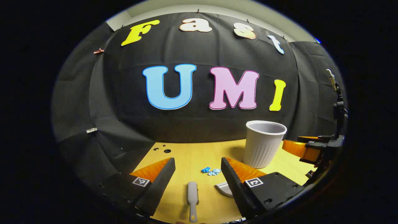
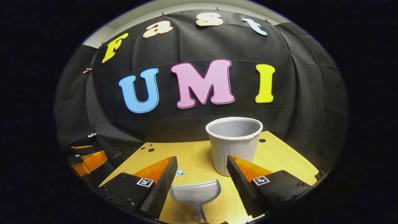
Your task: Pick up the small broom and dustpan from the desktop, sweep the trash into the dustpan with the broom, and then empty the trash into the garbage bin.
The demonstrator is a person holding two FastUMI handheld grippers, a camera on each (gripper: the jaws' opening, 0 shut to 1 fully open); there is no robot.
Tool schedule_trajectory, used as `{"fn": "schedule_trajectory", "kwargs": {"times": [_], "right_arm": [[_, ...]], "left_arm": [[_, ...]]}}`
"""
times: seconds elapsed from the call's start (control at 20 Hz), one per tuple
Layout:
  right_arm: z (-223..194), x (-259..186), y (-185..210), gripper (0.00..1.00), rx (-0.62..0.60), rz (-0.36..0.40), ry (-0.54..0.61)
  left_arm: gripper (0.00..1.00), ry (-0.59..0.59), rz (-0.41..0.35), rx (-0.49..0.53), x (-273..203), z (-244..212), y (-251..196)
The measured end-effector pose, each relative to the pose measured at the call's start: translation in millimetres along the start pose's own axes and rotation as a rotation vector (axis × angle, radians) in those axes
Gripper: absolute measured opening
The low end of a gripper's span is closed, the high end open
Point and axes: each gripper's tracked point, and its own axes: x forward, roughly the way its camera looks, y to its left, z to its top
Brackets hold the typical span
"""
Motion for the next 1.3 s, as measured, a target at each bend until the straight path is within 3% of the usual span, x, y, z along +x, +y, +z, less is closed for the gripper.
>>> {"fn": "schedule_trajectory", "kwargs": {"times": [0.55,0.8,1.05,1.3], "right_arm": [[-20,14,6,0.99,-0.033,0.002,0.074],[-30,23,2,0.99,-0.042,0.001,0.115],[-37,30,0,0.99,-0.033,0.007,0.138],[-55,30,-5,0.99,-0.026,0.000,0.191]], "left_arm": [[0.95,0.071,0.023,-0.035,17,-29,26],[0.96,0.157,0.048,-0.011,24,-52,37],[0.96,0.256,-0.002,-0.007,29,-78,34],[0.96,0.415,-0.028,-0.072,42,-131,29]]}}
